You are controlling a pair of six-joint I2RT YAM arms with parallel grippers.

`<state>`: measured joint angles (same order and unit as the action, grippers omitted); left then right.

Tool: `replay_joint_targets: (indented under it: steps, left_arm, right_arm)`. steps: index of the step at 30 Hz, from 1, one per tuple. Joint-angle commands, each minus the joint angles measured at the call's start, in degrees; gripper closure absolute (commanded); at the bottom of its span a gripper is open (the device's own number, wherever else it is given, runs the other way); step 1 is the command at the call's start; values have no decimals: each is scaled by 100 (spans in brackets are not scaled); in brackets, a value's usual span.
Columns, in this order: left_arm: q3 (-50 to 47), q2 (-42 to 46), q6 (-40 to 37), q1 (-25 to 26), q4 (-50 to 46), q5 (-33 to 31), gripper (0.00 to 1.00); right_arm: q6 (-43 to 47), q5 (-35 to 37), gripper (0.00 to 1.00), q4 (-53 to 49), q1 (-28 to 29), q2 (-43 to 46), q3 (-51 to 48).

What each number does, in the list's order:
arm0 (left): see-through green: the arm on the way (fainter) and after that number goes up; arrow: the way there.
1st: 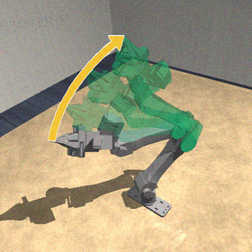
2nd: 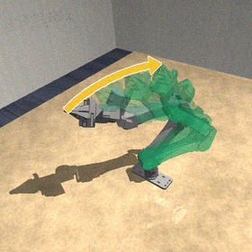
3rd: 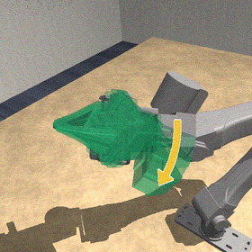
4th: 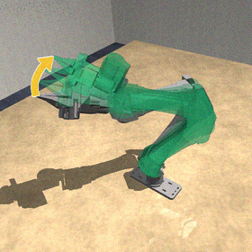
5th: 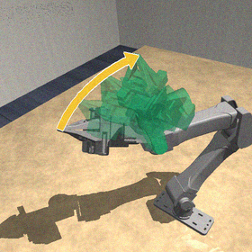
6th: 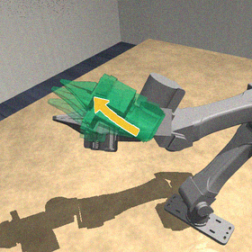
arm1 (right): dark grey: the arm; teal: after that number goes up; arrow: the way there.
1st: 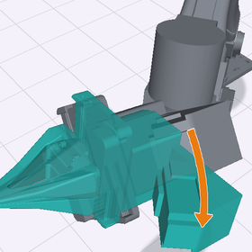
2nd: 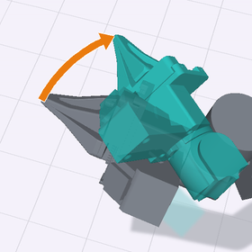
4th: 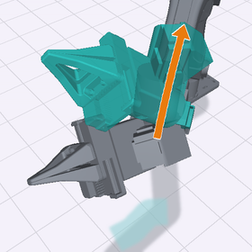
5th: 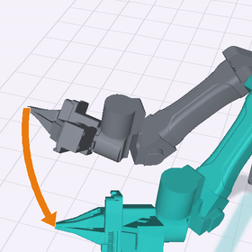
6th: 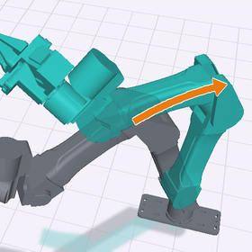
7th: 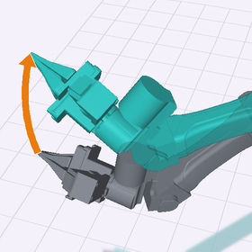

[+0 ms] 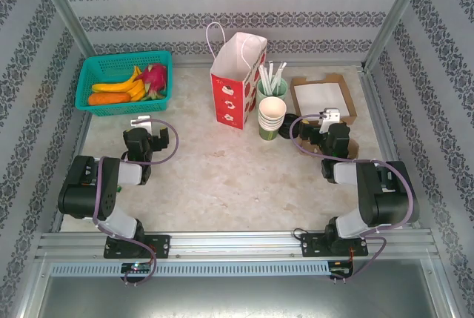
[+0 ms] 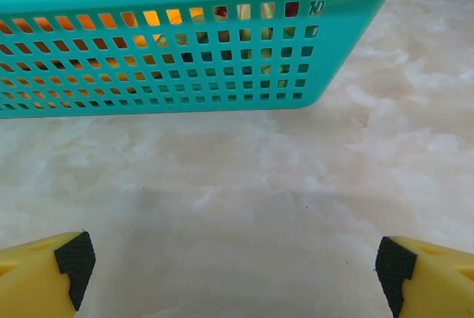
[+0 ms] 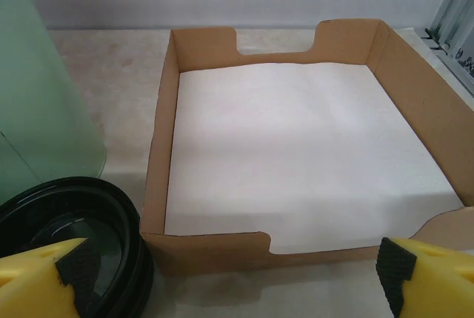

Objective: Pack the takeout coffee

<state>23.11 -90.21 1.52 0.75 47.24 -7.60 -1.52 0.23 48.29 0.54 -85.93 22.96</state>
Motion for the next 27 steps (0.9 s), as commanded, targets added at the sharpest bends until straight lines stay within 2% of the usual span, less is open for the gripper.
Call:
replay_joint_targets:
  steps: [1,27]
  left_arm:
    - [-53,77,59,48,258,-40,1]
    - [-60,82,46,47,261,-9,1]
  right_arm:
    - [30,57,2,192,26,-40,-50]
    - [8,3,2,189,1,-26,-63]
